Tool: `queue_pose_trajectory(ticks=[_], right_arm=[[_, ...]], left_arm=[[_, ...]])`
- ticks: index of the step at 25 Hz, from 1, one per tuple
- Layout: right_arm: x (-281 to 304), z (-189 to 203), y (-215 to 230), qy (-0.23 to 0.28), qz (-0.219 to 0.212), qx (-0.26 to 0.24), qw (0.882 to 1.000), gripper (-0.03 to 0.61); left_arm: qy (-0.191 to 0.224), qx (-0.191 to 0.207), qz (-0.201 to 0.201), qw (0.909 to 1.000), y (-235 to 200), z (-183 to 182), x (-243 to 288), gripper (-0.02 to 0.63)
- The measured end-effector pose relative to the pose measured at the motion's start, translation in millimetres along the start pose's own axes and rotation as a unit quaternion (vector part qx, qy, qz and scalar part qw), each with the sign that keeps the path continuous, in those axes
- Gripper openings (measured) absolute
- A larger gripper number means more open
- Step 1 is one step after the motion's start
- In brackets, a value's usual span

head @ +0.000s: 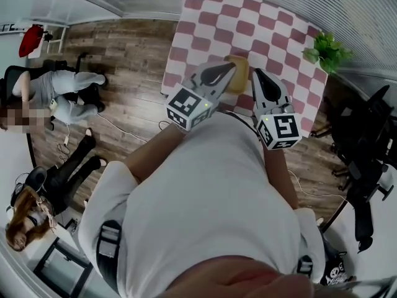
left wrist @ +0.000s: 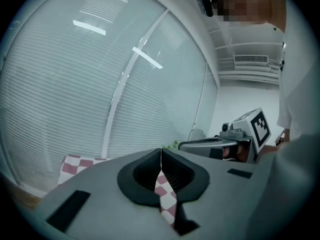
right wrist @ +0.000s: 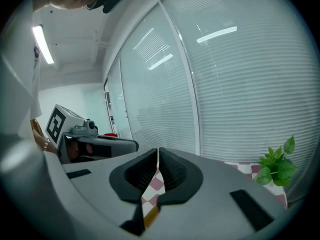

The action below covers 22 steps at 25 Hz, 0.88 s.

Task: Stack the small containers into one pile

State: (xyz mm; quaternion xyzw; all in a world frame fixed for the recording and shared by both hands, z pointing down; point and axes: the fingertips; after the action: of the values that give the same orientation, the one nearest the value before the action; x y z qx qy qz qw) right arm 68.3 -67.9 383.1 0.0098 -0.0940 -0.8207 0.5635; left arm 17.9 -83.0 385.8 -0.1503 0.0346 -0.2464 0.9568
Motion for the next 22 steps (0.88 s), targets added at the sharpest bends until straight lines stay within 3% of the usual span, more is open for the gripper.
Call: queue_pose_trajectory(ticks=[7,22], right_arm=[[-7,-47,-16,0.041,-0.011,0.002,0.999,0.032],[-12,-58,-14,0.047,-0.002,0.000,0.999,0.032]], left_arm=[[0.032,0.021,0.026,0.9989,24,-41,2,0.036],[0.042,0.025,0.035,0.9982,35,-54,9,0.037]])
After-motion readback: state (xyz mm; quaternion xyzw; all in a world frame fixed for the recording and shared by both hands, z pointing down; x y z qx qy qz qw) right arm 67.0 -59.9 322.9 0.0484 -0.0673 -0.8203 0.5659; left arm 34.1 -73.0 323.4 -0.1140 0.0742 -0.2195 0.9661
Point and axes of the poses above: the fingertips, and each gripper's own axes: x forward along the fingers, y to its right, z out of its underside, and after that the axes turned 13 degrees about y, right-handed
